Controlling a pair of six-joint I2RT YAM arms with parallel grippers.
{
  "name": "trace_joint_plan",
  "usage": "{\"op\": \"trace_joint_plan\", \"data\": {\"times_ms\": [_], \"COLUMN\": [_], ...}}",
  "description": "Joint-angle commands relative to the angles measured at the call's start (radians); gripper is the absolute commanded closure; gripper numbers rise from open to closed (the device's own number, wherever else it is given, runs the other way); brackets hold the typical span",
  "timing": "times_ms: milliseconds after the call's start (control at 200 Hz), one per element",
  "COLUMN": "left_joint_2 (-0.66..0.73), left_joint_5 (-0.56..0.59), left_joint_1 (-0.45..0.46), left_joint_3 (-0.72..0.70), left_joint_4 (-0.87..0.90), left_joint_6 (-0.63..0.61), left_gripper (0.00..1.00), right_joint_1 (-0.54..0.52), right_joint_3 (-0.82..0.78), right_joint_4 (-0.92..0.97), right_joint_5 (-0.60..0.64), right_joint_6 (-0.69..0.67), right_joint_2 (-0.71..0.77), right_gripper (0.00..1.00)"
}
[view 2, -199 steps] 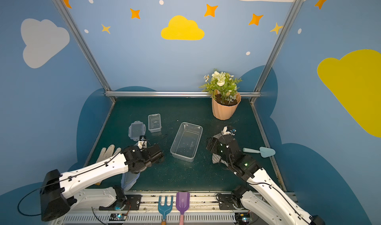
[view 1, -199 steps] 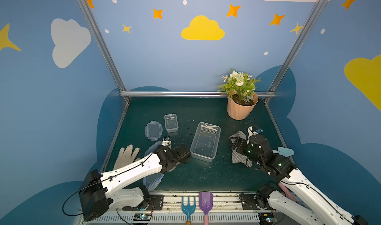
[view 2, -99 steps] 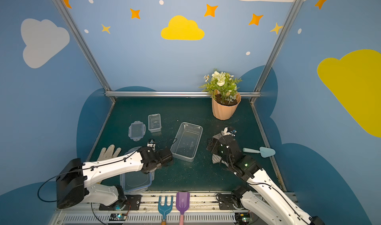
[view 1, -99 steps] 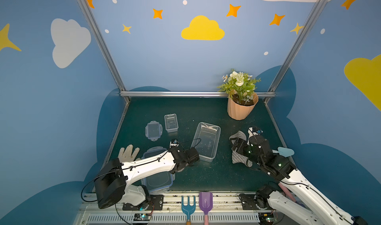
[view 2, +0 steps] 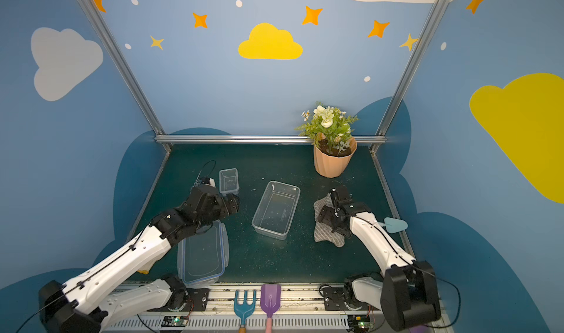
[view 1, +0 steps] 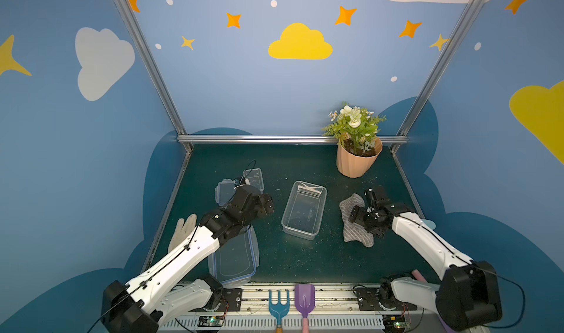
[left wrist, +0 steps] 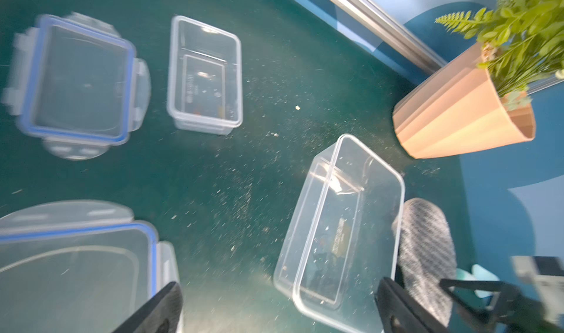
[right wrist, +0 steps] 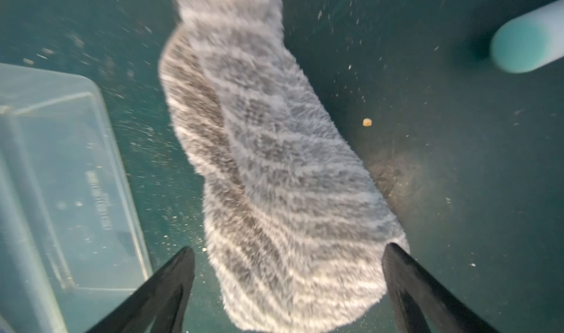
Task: Wipe the insides of the lunch boxes
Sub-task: Pick up the cleaning item at the center of the board.
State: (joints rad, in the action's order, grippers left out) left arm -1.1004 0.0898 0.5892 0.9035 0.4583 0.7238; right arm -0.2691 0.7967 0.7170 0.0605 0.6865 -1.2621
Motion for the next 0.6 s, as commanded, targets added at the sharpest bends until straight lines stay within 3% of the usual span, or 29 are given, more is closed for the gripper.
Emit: {"op": "trace_joint_plan", "data": {"times_ms": [0, 165, 315, 416, 596], "left_joint_2": [-0.128, -0.351, -0.541, -0.652, -0.755], "left_joint_5": [-0.279, -0.407, -0.530, -0.577, -0.509], "left_joint_1": [-0.064, -0.091, -0.110, -0.109, -0.098], "left_joint_3": [0.023, 0.121, 0.208, 0.250, 0.291], "left_joint_4": [-0.166, -0.209, -0.242, -0.262, -0.180], "left_joint_6": [-0.068, -0.119, -0.158, -0.162, -0.208], "left_gripper": [0.01, 0.02, 0.05, 0.10, 0.24], "right_joint_1": [0.018, 0.025, 0.024, 0.020, -0.010], "right_joint_3": [0.047, 0.066, 0.076, 0.087, 0.153], "right_joint_4": [0.012, -0.047, -0.058, -0.037, 0.059], "right_joint_5": [-0.041, -0.077, -0.110, -0.108, -0.067], "right_joint_6": [-0.046, -0.063, -0.070, -0.073, -0.092], "right_joint_2": [-0.080, -0.206, -0.273, -0.264, -0.122], "right_gripper": [0.06, 0.11, 0.73, 1.00, 1.00]}}
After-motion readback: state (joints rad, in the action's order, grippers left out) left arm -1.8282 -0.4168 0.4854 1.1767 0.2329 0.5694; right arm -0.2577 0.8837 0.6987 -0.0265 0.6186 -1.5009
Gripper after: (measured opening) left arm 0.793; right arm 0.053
